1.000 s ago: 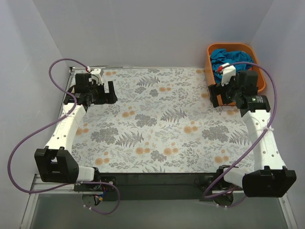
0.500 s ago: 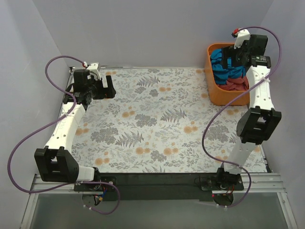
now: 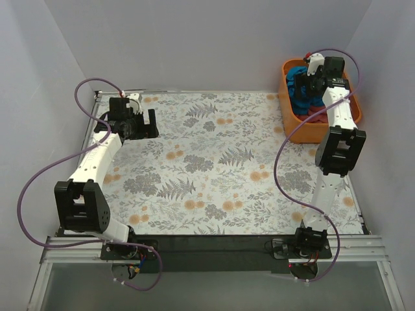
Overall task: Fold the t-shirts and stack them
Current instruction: Grab the tshirt from the pile
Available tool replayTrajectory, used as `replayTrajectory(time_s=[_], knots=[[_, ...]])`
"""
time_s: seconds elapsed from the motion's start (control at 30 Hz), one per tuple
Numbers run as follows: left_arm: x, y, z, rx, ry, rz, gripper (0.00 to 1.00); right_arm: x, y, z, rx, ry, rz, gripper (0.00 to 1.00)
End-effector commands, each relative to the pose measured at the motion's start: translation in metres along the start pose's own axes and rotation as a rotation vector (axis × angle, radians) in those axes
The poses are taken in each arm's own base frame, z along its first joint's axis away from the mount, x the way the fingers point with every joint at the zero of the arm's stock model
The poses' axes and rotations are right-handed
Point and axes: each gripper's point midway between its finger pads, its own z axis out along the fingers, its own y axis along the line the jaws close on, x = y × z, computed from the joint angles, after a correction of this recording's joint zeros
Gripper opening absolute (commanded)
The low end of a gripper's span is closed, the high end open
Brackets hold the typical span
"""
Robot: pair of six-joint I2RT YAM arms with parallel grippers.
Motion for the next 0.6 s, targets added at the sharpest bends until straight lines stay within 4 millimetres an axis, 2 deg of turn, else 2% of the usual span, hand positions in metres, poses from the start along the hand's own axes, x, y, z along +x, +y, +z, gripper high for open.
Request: replayTrajectory(time_s=[0.0,0.07,0.1,0.17,0.2,0.3,0.33,0.4,0.43,0.5,0.53,0.57], knots=[[-0.019,0.0,-0.009,-0.019,-0.04,0.021,0.98,-0.024,-0.016,0.0,0.07,-0.075,-0.045,0.88],[-0.018,0.001,-0.007,-0.022,-0.034,0.02,0.98,-0.027,-0.018,-0.002,0.08,-0.081,-0.052,0.74],[-0.019,0.001,-0.006,-0.022,-0.034,0.02,0.98,-0.029,-0.018,-0.003,0.084,-0.086,-0.058,0.59],[-0.02,0.0,-0.004,-0.016,-0.032,0.017,0.98,-0.039,-0.019,-0.013,0.091,-0.107,-0.071,0.44],[-0.021,-0.001,-0.003,-0.014,-0.033,0.016,0.98,-0.043,-0.02,-0.018,0.095,-0.118,-0.078,0.26],[-0.023,-0.002,-0.001,-0.008,-0.031,0.009,0.98,-0.065,-0.017,-0.043,0.105,-0.167,-0.094,0.01],[-0.024,-0.001,0.0,-0.011,-0.031,0.008,0.98,-0.078,-0.016,-0.059,0.107,-0.199,-0.103,0.01],[-0.025,-0.001,0.0,-0.012,-0.031,0.002,0.98,-0.093,-0.011,-0.078,0.103,-0.24,-0.115,0.01],[-0.025,-0.002,-0.001,-0.012,-0.031,0.0,0.98,-0.107,-0.005,-0.098,0.089,-0.279,-0.122,0.01],[-0.024,-0.003,-0.001,-0.01,-0.023,-0.01,0.98,-0.121,0.005,-0.12,0.065,-0.327,-0.132,0.01],[-0.027,-0.004,-0.002,-0.006,-0.029,-0.014,0.98,-0.134,0.017,-0.142,0.032,-0.374,-0.141,0.01],[-0.027,-0.004,-0.003,-0.006,-0.026,-0.018,0.98,-0.14,0.022,-0.154,0.017,-0.399,-0.141,0.01]])
